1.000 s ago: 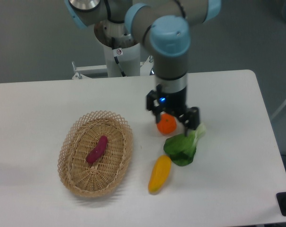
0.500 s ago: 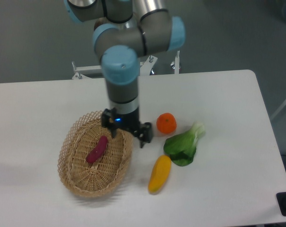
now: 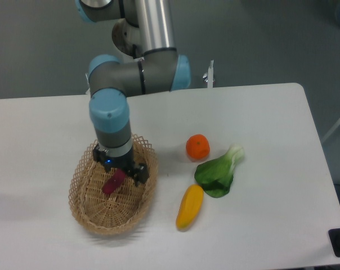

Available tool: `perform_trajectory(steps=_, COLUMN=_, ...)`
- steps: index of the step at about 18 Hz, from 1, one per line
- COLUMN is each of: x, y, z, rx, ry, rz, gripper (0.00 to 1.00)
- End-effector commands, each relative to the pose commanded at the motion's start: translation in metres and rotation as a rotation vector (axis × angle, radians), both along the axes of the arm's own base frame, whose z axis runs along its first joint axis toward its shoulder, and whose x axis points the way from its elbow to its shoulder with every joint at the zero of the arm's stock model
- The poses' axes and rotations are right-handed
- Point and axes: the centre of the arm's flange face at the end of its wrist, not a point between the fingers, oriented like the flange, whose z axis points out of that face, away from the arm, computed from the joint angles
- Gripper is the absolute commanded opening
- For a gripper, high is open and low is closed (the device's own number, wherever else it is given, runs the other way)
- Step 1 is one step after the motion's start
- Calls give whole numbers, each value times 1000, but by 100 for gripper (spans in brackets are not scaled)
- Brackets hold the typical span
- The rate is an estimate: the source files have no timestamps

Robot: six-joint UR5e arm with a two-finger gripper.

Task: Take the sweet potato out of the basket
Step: 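Lower the gripper into the basket and close it on the sweet potato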

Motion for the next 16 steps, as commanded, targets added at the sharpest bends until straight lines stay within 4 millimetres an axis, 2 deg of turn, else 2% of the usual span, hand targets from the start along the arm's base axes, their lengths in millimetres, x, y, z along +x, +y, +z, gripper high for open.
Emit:
perform_trajectory(steps=3, x=0, y=1, z=0, rx=2, ry=0, rz=-2, gripper=100)
perform_trajectory(steps=6, x=10, y=4, z=-12, rx=-17, ry=-10, rz=-17, gripper=100)
perform_trajectory(steps=16, x=17, y=10, z=-30, rx=-27, ry=-9, rz=-31, gripper=100)
